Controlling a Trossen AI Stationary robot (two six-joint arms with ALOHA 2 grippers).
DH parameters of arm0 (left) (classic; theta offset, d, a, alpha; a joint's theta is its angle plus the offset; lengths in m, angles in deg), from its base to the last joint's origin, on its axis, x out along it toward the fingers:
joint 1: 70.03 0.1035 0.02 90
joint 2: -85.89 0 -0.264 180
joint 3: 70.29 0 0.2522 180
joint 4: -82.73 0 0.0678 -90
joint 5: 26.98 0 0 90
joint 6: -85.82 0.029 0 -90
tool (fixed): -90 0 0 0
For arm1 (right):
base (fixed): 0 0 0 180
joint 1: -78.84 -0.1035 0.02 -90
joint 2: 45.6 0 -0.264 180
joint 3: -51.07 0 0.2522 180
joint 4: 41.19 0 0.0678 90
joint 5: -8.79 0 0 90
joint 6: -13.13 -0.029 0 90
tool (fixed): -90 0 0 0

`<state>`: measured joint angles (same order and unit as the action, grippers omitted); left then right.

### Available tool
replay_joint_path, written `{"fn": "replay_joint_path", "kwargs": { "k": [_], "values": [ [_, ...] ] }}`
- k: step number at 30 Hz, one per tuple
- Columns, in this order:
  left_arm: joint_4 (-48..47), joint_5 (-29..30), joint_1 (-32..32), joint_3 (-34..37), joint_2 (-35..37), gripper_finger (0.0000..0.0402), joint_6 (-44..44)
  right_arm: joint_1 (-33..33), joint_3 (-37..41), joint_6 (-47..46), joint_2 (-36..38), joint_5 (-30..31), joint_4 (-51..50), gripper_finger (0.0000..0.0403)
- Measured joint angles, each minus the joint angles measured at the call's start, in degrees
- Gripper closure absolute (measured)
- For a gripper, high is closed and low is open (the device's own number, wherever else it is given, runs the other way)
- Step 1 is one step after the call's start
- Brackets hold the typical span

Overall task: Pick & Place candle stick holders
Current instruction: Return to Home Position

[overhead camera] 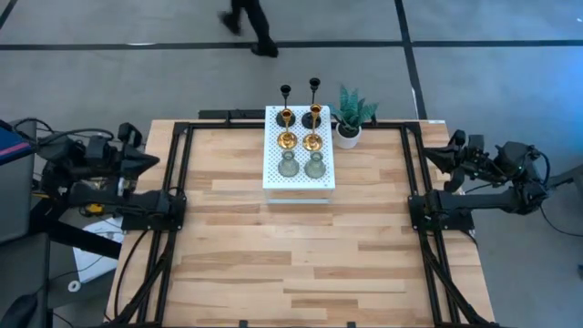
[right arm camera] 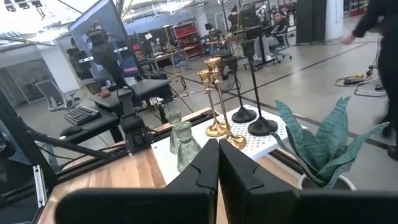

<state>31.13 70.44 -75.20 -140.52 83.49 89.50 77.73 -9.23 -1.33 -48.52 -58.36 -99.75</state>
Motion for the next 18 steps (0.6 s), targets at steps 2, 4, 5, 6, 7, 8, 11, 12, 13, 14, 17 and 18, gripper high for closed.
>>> {"fn": "replay_joint_path", "kwargs": {
  "k": [2,4,5,6,7,8,11,12,13,14,17,18],
  "values": [
    [-0.22,-0.02,0.00,0.00,1.81,0.0397,-0.04,0.00,0.00,0.00,0.00,0.51,-0.19,0.0403],
    [-0.37,0.02,0.02,-0.24,2.57,0.0397,-0.07,0.00,0.02,0.01,0.81,1.05,-0.27,0.0403],
    [-0.63,0.04,0.02,-0.65,2.41,0.0397,-0.07,0.00,0.08,-0.05,1.41,1.07,-0.18,0.0403],
    [-1.29,0.03,0.01,-1.02,2.25,0.0397,-0.07,0.00,0.43,-0.12,2.20,1.02,0.38,0.0403],
    [-1.35,-0.13,0.00,-1.14,2.05,0.0397,-0.07,0.00,1.00,-0.29,2.66,0.70,0.40,0.0403],
    [-1.26,-0.25,0.00,-1.29,1.91,0.0398,-0.07,0.00,1.45,-0.67,2.61,0.25,0.68,0.0403],
    [-2.16,-0.13,0.02,-1.27,1.80,0.0397,-0.07,0.00,1.92,-1.03,2.60,-0.44,0.30,0.0403],
    [-2.06,-0.15,0.00,-1.27,1.80,0.0397,-0.09,-0.02,2.55,-1.07,2.60,-0.74,1.59,0.0403],
    [-2.04,-0.17,-0.02,-1.27,1.80,0.0397,-0.09,-0.07,3.43,-1.33,2.60,-1.46,1.18,0.0403],
    [-2.04,-0.17,-0.02,-1.27,1.80,0.0397,-0.09,-0.07,4.20,-1.94,2.58,-1.86,0.37,0.0403],
    [-2.03,-0.17,0.00,-1.27,1.80,0.0398,-0.09,-0.02,5.37,-3.84,2.62,-2.05,2.27,0.0403],
    [-2.03,-0.17,0.00,-1.27,1.80,0.0398,-0.09,-0.02,6.43,-4.35,2.62,-2.63,3.16,0.0403]
  ]
}}
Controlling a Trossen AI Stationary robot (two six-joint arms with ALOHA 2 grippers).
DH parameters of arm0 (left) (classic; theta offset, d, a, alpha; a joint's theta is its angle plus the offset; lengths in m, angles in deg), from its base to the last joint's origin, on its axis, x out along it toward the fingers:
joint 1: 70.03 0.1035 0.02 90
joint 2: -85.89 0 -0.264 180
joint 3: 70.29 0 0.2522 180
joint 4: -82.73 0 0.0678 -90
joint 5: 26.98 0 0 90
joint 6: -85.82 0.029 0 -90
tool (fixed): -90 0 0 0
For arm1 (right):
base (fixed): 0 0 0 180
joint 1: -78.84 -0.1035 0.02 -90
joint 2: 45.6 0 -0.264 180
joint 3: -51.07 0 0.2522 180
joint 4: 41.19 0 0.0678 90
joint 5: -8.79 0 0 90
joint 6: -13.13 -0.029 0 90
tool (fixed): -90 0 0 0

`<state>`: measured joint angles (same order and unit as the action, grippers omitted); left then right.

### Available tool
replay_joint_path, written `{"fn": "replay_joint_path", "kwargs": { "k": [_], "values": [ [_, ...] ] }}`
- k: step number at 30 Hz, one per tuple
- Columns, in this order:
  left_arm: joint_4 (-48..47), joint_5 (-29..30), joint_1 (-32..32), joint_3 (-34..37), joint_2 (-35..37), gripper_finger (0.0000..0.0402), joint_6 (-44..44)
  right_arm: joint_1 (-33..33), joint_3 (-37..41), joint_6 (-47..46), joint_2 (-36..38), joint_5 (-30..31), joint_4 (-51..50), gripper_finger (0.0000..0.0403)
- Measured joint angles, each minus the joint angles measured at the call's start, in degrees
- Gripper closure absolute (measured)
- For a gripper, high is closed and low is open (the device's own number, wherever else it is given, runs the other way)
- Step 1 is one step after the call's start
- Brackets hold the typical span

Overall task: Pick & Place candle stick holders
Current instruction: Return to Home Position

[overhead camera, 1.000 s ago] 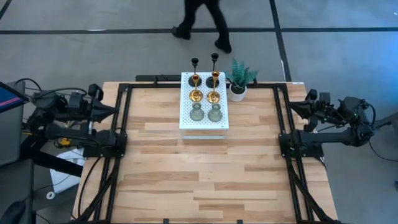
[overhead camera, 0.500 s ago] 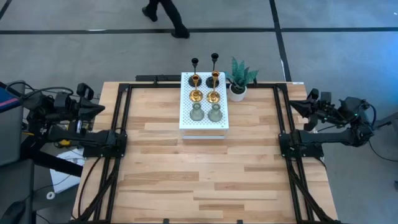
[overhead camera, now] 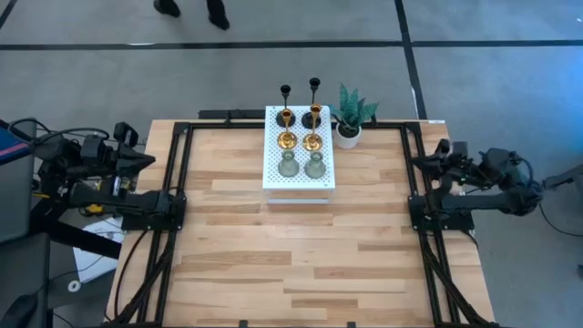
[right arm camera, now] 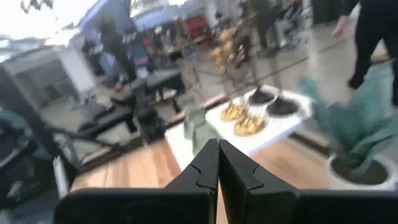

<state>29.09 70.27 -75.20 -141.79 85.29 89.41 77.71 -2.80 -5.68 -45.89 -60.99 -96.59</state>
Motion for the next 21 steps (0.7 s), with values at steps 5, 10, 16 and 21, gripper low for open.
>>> {"fn": "replay_joint_path", "kwargs": {
  "k": [5,10,16,21],
  "values": [
    [-0.02,0.00,0.00,0.00,0.00,0.0396,0.00,0.00,6.00,0.96,0.00,-4.70,8.55,0.0403],
    [-0.12,0.00,0.00,0.00,0.00,0.0395,-0.01,0.00,12.53,4.36,0.02,-8.00,18.56,0.0403],
    [-0.16,0.00,0.00,0.00,0.00,0.0397,-1.45,0.00,20.32,6.76,0.02,-12.89,28.49,0.0403],
    [-0.17,0.23,0.00,0.00,0.00,0.0396,-3.96,0.00,27.21,7.14,0.04,-16.40,34.25,0.0403]
  ]
}}
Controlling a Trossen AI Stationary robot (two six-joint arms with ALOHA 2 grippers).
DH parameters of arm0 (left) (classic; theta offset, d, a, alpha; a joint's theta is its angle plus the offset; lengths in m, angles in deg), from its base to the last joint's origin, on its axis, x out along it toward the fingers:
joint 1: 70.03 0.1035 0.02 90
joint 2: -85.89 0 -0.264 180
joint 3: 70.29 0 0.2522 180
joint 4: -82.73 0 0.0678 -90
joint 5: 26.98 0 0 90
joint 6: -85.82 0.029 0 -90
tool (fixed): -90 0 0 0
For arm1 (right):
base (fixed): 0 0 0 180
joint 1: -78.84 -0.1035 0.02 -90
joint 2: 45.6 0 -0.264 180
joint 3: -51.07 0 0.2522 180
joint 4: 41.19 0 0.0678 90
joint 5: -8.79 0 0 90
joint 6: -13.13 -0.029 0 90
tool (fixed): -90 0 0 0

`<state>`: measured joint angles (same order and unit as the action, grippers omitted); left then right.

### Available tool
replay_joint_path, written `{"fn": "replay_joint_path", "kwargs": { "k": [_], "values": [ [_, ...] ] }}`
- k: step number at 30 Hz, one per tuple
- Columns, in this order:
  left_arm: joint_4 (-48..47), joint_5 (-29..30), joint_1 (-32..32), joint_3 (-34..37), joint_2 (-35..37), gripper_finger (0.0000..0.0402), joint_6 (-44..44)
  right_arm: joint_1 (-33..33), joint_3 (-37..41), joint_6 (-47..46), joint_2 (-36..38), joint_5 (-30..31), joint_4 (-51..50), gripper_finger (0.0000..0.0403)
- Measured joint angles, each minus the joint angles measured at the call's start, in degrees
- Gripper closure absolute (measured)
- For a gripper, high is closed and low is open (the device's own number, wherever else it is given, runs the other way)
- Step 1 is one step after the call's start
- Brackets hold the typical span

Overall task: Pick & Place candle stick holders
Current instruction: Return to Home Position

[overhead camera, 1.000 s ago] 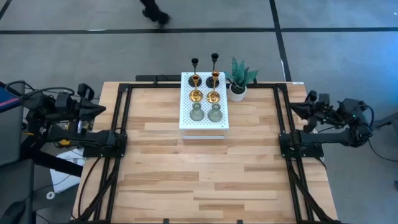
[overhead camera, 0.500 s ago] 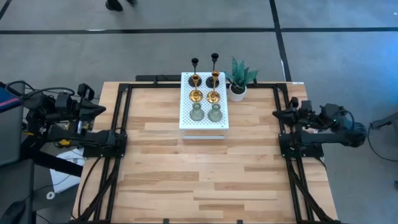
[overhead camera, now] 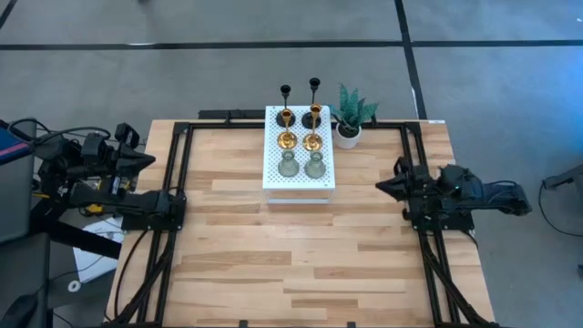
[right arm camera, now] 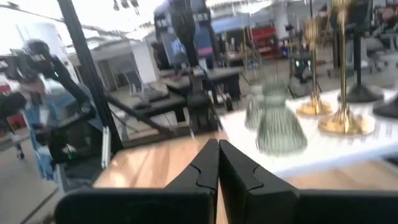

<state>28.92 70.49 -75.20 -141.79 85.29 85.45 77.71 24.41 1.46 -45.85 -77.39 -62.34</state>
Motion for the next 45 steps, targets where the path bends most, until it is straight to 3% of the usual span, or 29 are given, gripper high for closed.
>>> {"fn": "replay_joint_path", "kwargs": {
  "k": [6,12,30,37,45],
  "values": [
    [0.13,0.03,0.00,0.00,0.00,0.0397,-0.15,0.00,7.59,-1.60,0.00,-0.94,3.76,0.0403],
    [0.45,0.16,0.00,0.00,-0.02,0.0396,-0.29,0.00,10.94,-3.35,0.01,-6.62,4.65,0.0403],
    [0.63,0.14,-0.01,0.00,-0.04,0.0396,-0.18,0.02,11.23,-3.81,-0.07,-6.41,5.26,0.0403],
    [-4.37,-0.01,-0.02,-1.46,0.39,0.0395,1.15,0.02,11.23,-3.81,-0.07,-6.37,5.22,0.0403],
    [-9.01,-4.58,-0.02,-4.84,0.46,0.0397,-0.67,0.02,11.23,-3.81,-0.07,-6.37,5.18,0.0403]
  ]
}}
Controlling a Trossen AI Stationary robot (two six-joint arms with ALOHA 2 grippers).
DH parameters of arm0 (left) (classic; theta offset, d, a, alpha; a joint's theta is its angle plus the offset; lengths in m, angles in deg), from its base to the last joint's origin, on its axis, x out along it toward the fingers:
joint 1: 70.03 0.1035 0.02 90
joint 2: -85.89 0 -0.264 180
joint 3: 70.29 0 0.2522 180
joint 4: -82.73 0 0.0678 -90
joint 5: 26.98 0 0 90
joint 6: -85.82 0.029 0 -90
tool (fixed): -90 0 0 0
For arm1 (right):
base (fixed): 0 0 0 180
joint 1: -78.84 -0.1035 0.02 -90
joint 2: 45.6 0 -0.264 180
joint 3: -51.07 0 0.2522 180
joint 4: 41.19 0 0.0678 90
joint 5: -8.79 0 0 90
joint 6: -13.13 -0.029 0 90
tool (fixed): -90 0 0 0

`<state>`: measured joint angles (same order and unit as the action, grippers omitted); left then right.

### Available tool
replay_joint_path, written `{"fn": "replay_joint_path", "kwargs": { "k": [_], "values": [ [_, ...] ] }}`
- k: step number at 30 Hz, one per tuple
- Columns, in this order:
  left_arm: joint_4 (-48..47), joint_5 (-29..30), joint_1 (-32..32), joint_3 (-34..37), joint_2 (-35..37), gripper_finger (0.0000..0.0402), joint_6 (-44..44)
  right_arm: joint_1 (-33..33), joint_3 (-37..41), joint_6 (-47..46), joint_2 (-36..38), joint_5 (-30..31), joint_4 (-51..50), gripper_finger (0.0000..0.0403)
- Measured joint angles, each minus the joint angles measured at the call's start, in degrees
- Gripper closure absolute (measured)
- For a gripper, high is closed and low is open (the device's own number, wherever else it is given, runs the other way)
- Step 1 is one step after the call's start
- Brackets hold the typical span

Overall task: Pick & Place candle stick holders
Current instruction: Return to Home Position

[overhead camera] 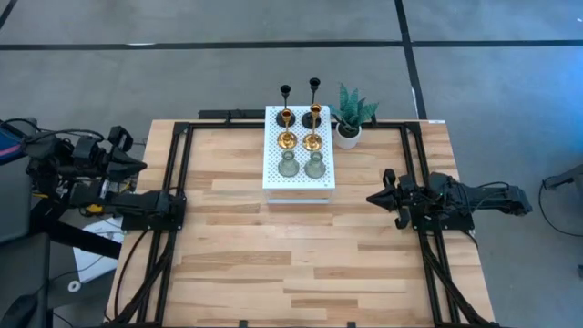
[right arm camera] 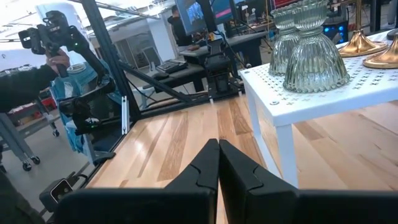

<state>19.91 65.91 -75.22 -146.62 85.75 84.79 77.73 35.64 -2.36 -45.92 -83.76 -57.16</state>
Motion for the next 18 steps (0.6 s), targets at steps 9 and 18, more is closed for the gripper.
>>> {"fn": "replay_joint_path", "kwargs": {
  "k": [9,18],
  "values": [
    [4.51,0.91,0.00,6.00,0.07,0.0397,1.37,0.00,0.02,0.00,-0.02,0.00,0.00,0.0403],
    [27.20,0.01,0.00,28.48,0.03,0.0397,2.06,0.00,0.02,0.00,-0.02,0.00,0.00,0.0403]
  ]
}}
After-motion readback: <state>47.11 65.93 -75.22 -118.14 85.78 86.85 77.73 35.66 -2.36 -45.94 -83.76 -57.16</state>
